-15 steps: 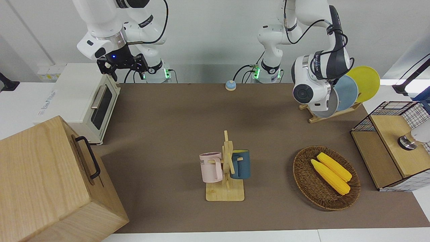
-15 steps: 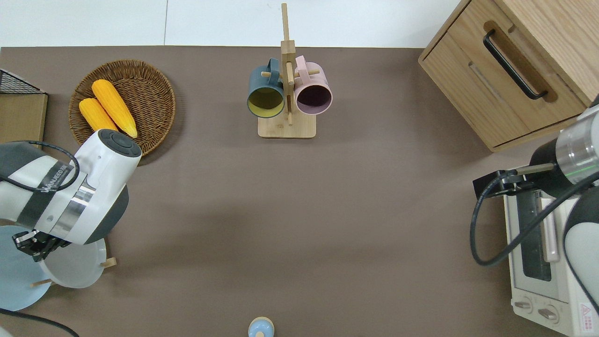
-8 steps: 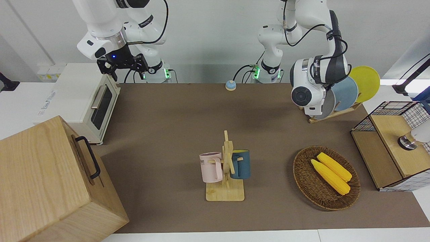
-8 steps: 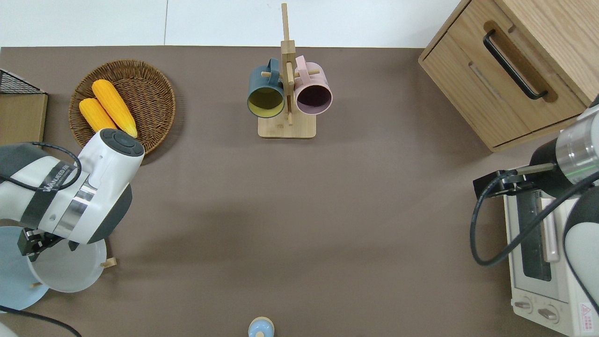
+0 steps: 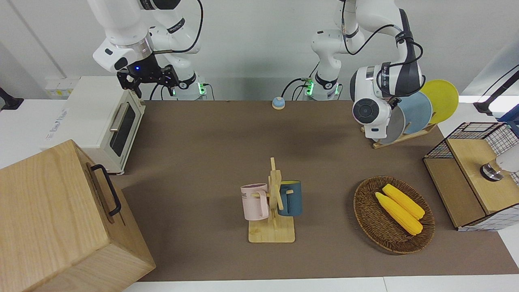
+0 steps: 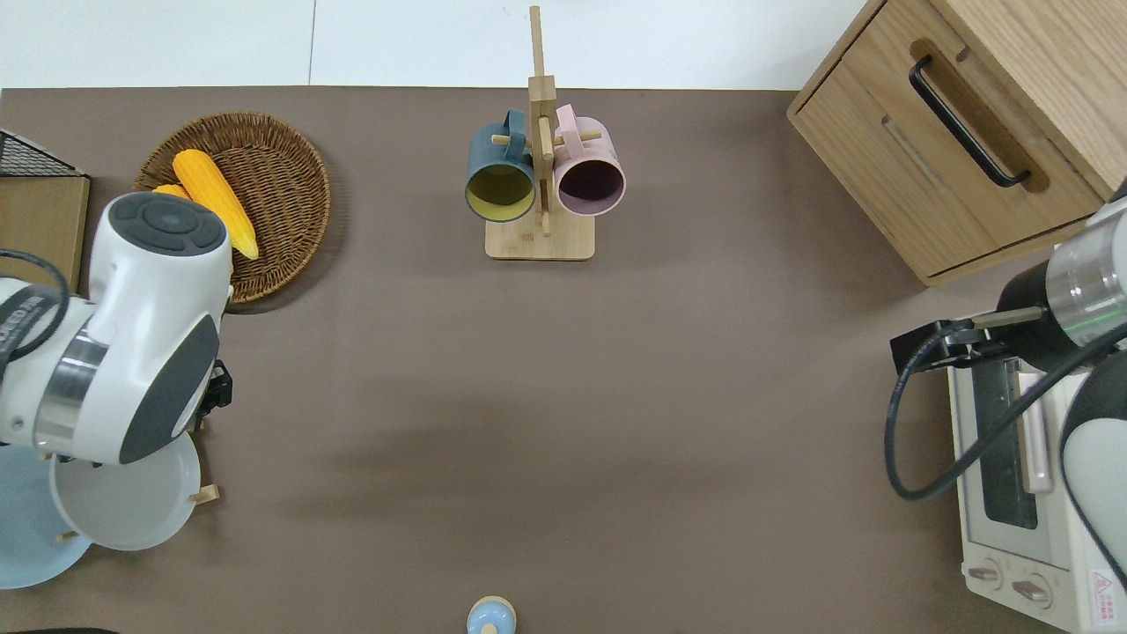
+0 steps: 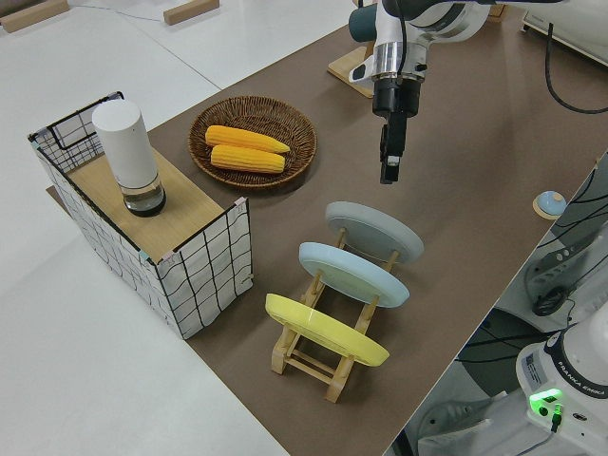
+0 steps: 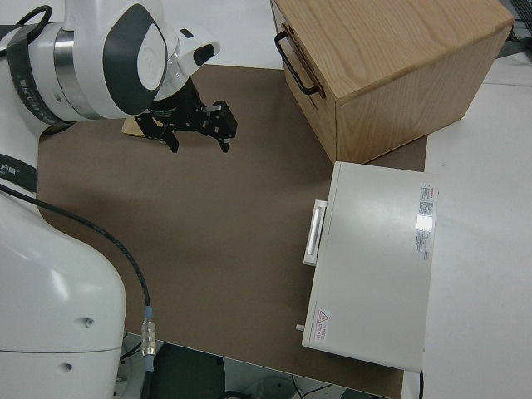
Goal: Pick gray plate from table and place it on lower plate rack with left arm
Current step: 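Open the left gripper and withdraw it from the plate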
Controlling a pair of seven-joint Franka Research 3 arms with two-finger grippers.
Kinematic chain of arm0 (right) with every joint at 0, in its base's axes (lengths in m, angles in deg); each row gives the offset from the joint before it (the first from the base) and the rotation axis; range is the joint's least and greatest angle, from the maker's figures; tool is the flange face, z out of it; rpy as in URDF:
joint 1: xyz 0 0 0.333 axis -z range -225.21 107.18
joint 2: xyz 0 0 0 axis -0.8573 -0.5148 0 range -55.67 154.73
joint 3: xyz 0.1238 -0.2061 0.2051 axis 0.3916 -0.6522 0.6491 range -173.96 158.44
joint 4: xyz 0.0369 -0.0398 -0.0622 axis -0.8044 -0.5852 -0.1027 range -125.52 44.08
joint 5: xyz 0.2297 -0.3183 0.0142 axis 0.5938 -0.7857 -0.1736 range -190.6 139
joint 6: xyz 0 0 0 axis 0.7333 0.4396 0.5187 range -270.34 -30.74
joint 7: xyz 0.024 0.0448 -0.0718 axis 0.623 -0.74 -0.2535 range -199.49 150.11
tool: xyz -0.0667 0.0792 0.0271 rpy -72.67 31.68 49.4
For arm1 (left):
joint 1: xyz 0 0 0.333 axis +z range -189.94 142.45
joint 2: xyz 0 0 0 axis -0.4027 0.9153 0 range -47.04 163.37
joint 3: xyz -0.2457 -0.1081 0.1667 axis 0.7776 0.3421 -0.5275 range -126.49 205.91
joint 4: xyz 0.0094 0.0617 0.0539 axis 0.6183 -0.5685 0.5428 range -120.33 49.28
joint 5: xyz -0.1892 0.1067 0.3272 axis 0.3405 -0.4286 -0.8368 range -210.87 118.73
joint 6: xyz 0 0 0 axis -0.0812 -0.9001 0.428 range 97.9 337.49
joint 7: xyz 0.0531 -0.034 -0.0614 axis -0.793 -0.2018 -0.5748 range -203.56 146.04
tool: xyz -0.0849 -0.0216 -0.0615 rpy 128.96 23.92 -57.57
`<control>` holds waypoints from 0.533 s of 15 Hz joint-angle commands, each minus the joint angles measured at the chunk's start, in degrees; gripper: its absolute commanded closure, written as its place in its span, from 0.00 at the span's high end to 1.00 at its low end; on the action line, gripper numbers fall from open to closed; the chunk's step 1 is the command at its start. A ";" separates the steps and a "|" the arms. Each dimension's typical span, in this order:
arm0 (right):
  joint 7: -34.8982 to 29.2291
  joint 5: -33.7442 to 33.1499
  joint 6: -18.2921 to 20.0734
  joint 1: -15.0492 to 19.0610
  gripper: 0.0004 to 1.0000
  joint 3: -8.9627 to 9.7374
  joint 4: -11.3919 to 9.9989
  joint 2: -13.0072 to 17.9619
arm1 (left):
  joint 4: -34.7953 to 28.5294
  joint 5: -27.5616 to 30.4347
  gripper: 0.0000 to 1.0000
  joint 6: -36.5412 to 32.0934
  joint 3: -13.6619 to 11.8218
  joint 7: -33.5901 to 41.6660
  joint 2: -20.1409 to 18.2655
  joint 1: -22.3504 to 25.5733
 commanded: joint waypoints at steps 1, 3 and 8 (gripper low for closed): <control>-0.73 -0.38 0.83 1.47 0.98 1.34 0.55 0.14 | 1.12 7.23 0.98 3.99 -0.32 2.86 -5.73 0.31; -0.73 -0.38 0.83 1.47 0.98 1.34 0.55 0.14 | 1.22 11.71 0.98 6.98 -0.93 6.36 -8.19 0.58; -0.73 -0.38 0.83 1.47 0.98 1.34 0.55 0.14 | 6.92 17.44 0.99 7.52 -2.25 19.52 -9.61 1.98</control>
